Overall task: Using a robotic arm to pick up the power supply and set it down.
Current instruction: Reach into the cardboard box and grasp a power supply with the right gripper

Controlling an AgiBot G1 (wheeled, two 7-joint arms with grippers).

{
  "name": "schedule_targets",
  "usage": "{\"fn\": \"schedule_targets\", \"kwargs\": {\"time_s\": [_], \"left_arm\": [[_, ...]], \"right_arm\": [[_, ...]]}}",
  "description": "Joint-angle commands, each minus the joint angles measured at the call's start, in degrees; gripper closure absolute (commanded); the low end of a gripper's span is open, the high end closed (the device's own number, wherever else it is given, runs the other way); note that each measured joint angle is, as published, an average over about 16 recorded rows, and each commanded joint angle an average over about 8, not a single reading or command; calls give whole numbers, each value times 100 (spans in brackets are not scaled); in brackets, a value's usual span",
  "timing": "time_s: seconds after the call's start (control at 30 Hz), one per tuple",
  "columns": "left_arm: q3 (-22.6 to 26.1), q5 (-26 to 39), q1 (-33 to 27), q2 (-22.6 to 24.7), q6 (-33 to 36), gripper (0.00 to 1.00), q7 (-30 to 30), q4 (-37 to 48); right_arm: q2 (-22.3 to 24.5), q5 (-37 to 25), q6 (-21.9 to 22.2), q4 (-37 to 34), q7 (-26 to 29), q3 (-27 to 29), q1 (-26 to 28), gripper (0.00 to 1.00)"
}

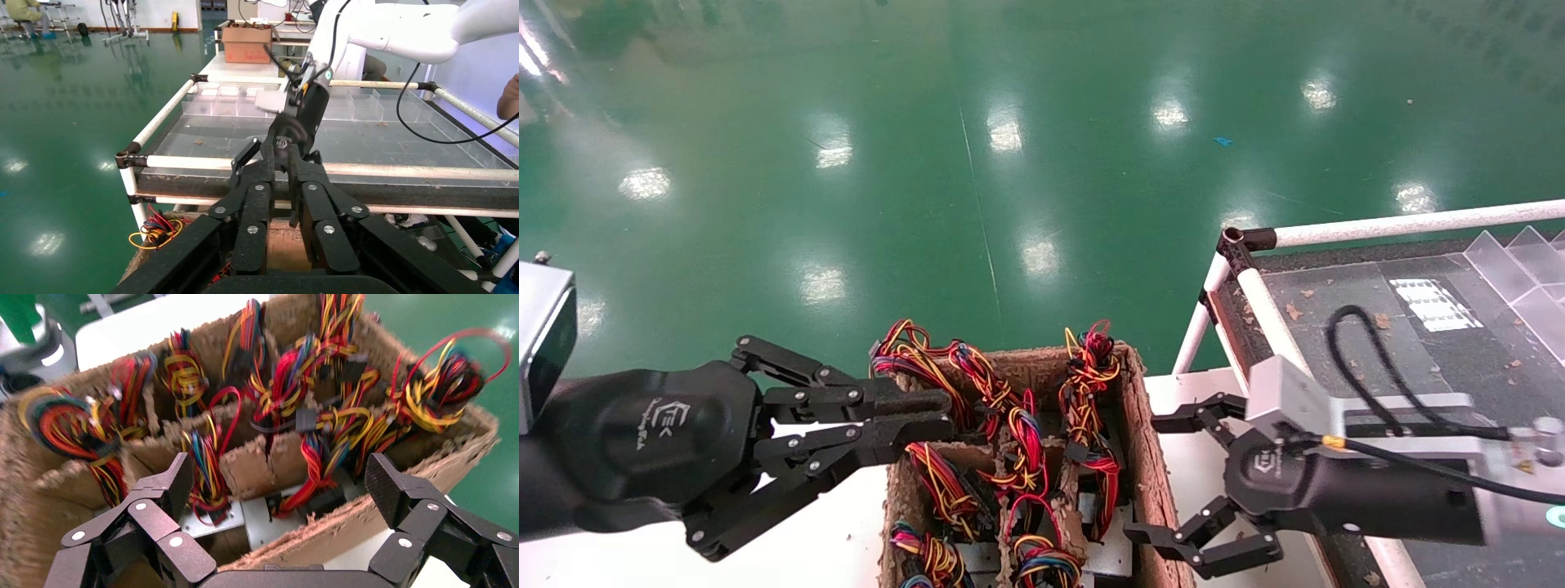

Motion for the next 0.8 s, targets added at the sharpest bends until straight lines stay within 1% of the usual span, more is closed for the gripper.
{"fn": "schedule_targets", "kwargs": {"time_s": [0.03, 0.2, 0.37, 0.53, 0.8], "left_arm": [[0, 0, 0, 0, 0, 0, 0, 0], [1, 0, 0, 0, 0, 0, 0, 0], [1, -1, 0, 0, 0, 0, 1, 0], [1, -1, 0, -1, -1, 0, 1, 0], [2, -1, -1, -1, -1, 0, 1, 0]], "right_arm": [[-94, -157, 7, -75, 26, -91, 63, 100], [-351, -559, 174, -166, -79, -262, 168, 100], [-554, -936, 459, -81, -167, -379, 202, 100], [-688, -1170, 670, 71, -119, -456, 192, 100], [-834, -1410, 808, 86, 16, -558, 236, 100]]}}
